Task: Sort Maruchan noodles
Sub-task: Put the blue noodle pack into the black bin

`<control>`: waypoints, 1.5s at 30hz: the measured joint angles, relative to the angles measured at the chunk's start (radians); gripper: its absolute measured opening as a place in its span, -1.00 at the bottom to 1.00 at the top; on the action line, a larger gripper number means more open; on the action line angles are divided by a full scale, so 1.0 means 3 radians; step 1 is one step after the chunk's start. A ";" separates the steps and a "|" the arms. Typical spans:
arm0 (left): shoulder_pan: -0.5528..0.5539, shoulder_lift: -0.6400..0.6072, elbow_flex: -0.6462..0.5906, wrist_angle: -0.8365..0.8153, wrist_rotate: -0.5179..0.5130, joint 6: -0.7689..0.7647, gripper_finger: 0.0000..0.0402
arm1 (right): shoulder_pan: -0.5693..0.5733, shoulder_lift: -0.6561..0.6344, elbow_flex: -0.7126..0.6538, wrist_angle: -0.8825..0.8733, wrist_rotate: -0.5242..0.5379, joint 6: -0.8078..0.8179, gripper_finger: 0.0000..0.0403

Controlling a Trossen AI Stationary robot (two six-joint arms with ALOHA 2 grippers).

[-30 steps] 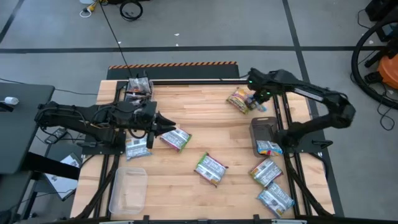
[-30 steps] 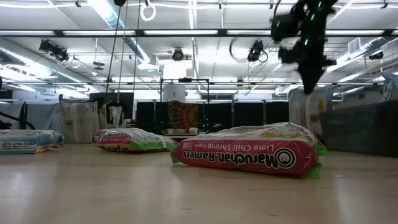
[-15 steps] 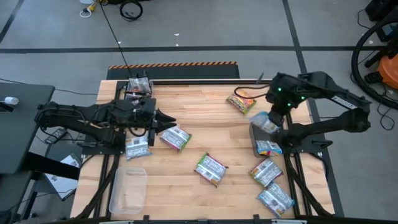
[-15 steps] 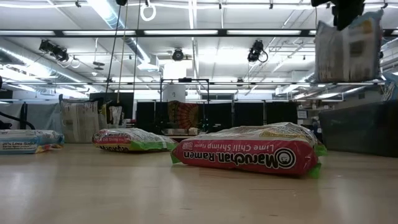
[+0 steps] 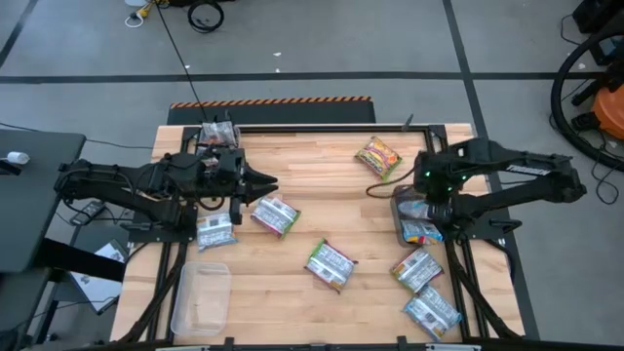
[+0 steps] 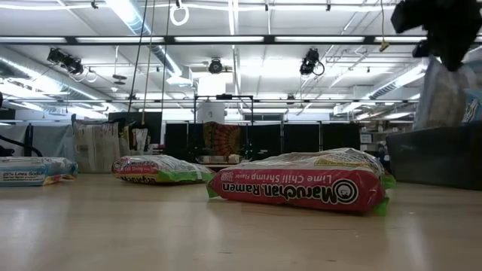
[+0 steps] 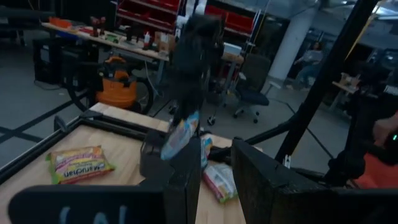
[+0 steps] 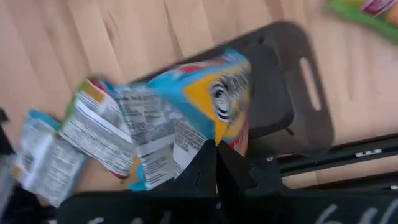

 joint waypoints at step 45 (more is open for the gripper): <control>-0.0005 0.0001 0.0000 -0.0006 0.0391 0.0243 -0.53 | 0.3259 0.1852 0.0634 0.1837 -0.0796 0.2183 -0.47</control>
